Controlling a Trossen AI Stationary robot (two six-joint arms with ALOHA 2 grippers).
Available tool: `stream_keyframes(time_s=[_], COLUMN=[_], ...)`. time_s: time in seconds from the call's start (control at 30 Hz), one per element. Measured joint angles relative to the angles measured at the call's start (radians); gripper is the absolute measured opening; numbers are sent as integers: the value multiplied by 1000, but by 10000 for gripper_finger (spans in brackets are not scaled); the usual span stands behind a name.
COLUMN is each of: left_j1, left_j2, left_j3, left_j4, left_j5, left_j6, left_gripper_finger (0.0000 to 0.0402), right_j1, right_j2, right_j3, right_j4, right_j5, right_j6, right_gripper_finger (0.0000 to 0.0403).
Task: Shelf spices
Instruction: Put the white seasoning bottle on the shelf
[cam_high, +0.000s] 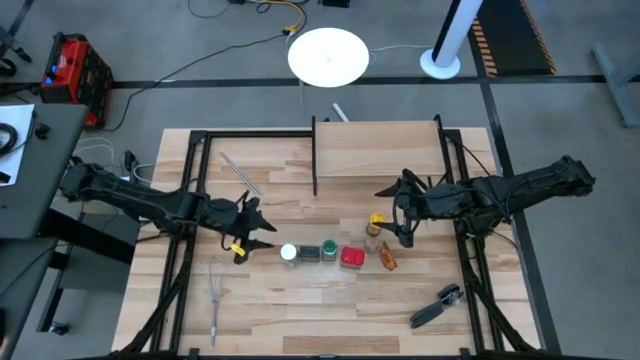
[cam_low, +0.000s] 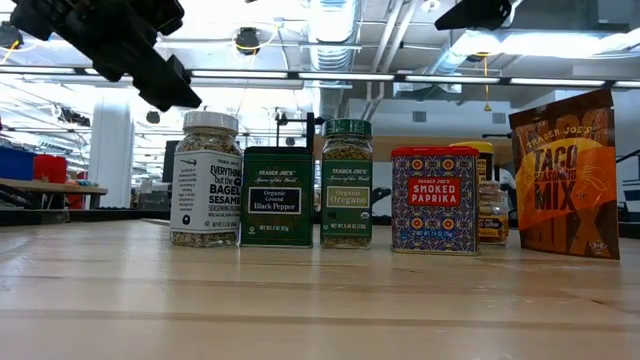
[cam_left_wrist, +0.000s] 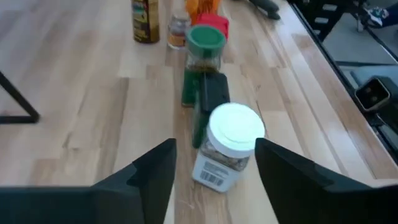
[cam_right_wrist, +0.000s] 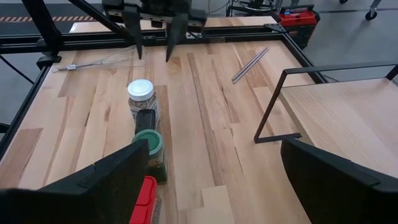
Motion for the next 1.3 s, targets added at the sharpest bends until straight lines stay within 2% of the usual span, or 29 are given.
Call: stream_keyframes(time_s=[0.2, 0.6, 0.8, 1.13, 1.3], left_j1=[-49, -57, -57, -58, -58], left_j2=[73, 254, 297, 300, 354], left_j3=[0, 0, 0, 0, 0], left_j4=[134, 281, 327, 306, 323], left_j5=[-1, -11, 4, 14, 20], left_j6=[65, 60, 71, 82, 101], left_gripper_finger=[249, 251, 252, 252, 251], right_j1=[0, 4, 27, 77, 89], right_j2=[0, 0, 0, 0, 0], right_j3=[0, 0, 0, 0, 0], right_j4=[-9, -108, -119, -117, -117], right_j5=[0, -52, -66, -69, -69], right_j6=[2, 70, 87, 89, 88], right_gripper_finger=[366, 366, 366, 366, 366])
